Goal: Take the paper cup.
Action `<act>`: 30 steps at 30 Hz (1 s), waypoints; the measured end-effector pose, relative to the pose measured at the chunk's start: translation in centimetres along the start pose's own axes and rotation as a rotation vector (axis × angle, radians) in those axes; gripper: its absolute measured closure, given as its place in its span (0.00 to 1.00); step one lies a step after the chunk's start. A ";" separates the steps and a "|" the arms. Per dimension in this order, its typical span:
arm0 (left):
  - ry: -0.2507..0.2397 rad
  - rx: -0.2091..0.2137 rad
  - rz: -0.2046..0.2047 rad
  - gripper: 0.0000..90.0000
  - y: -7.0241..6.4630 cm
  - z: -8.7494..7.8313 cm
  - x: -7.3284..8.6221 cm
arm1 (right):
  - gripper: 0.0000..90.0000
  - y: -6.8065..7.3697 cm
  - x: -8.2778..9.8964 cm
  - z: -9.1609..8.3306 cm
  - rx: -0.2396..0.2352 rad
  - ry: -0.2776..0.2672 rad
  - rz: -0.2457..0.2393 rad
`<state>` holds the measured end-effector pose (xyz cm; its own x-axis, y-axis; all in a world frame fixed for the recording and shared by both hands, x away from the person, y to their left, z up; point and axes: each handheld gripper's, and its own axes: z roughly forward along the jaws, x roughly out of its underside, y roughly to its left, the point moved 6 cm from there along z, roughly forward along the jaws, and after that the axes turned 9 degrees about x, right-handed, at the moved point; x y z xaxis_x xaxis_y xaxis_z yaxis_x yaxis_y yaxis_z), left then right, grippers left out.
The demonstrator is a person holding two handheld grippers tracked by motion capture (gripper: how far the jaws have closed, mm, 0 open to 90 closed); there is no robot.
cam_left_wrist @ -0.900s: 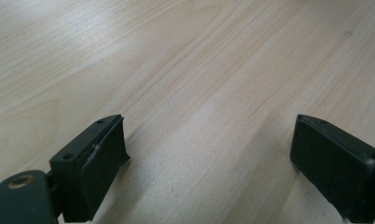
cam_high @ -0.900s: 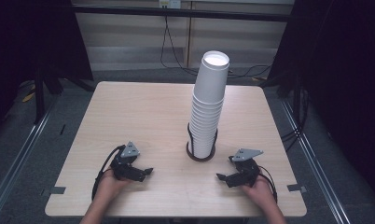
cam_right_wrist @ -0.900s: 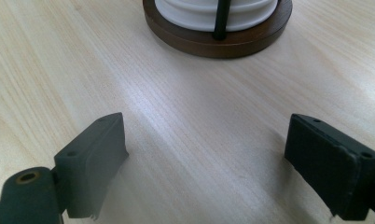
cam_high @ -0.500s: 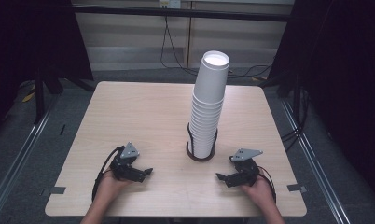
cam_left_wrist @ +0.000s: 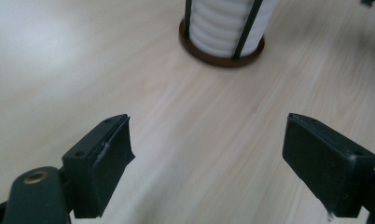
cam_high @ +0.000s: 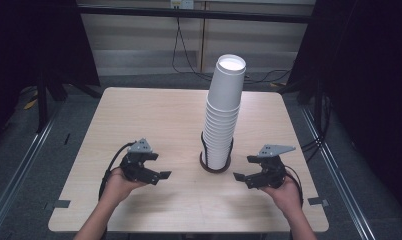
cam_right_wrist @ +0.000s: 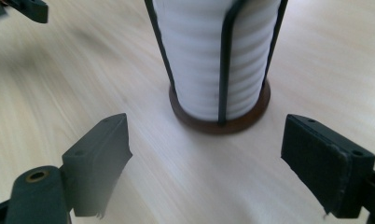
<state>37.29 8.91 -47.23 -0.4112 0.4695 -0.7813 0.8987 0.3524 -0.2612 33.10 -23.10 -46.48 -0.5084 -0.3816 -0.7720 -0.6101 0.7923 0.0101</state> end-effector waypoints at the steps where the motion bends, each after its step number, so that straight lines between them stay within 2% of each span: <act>1: -0.009 0.003 0.004 0.17 -0.1 -0.3 -1.1 | 0.17 -0.1 -0.6 -0.3 0.005 -0.010 -0.004; 3: -0.012 0.006 0.023 0.17 -0.4 -0.7 -3.4 | 0.17 0.0 -2.3 -1.2 0.022 -0.044 -0.035; 4: -0.023 0.022 0.037 0.17 -0.7 -0.9 -4.6 | 0.17 0.1 -3.3 -1.7 -0.001 -0.068 -0.030; 5: -0.031 0.034 0.052 0.17 -0.9 -1.1 -5.8 | 0.17 0.2 -5.1 -2.5 -0.018 -0.098 -0.015; 6: -0.047 0.048 0.055 0.17 -1.1 -1.2 -7.0 | 0.17 0.2 -5.1 -2.5 -0.018 -0.098 -0.015; 8: -0.050 0.061 0.064 0.17 -1.2 -1.6 -9.5 | 0.17 0.0 -7.0 -3.4 0.024 -0.125 -0.046; 10: -0.066 0.069 0.069 0.17 -1.4 -1.9 -11.4 | 0.17 -0.2 -8.4 -4.0 0.027 -0.155 -0.034; 11: -0.082 0.084 0.067 0.17 -1.6 -2.2 -12.4 | 0.17 -0.5 -9.8 -4.6 0.020 -0.176 -0.016; 12: -0.092 0.092 0.067 0.17 -1.7 -2.4 -13.3 | 0.17 -0.5 -9.8 -4.6 0.020 -0.176 -0.016; 14: -0.105 0.089 0.089 0.17 -1.9 -2.8 -15.0 | 0.17 -0.6 -11.2 -5.1 0.011 -0.205 -0.008; 20: -0.124 0.091 0.132 0.17 -3.0 -2.7 -18.5 | 0.17 -1.0 -14.0 -5.5 0.012 -0.239 0.009; 21: -0.134 0.105 0.140 0.17 -3.1 -2.7 -19.0 | 0.17 -1.0 -14.4 -5.4 0.007 -0.240 0.014; 23: -0.145 0.104 0.154 0.17 -3.6 -2.3 -20.3 | 0.17 -0.9 -15.2 -4.8 -0.021 -0.237 0.033; 26: -0.150 0.111 0.161 0.17 -3.9 -2.1 -21.0 | 0.17 -0.7 -15.5 -4.4 -0.009 -0.229 0.020; 27: -0.151 0.110 0.167 0.17 -4.0 -1.8 -21.7 | 0.17 -0.5 -15.8 -4.1 -0.018 -0.231 0.023; 30: -0.156 0.111 0.172 0.17 -4.3 -1.4 -22.3 | 0.17 -0.3 -16.1 -3.7 -0.023 -0.226 0.030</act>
<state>42.38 -1.93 -27.85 -0.2296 0.3813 -0.8955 0.9683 0.1830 -0.1703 39.29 -18.95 -31.71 -0.3792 -0.2397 -0.8937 -0.6114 0.7899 0.0475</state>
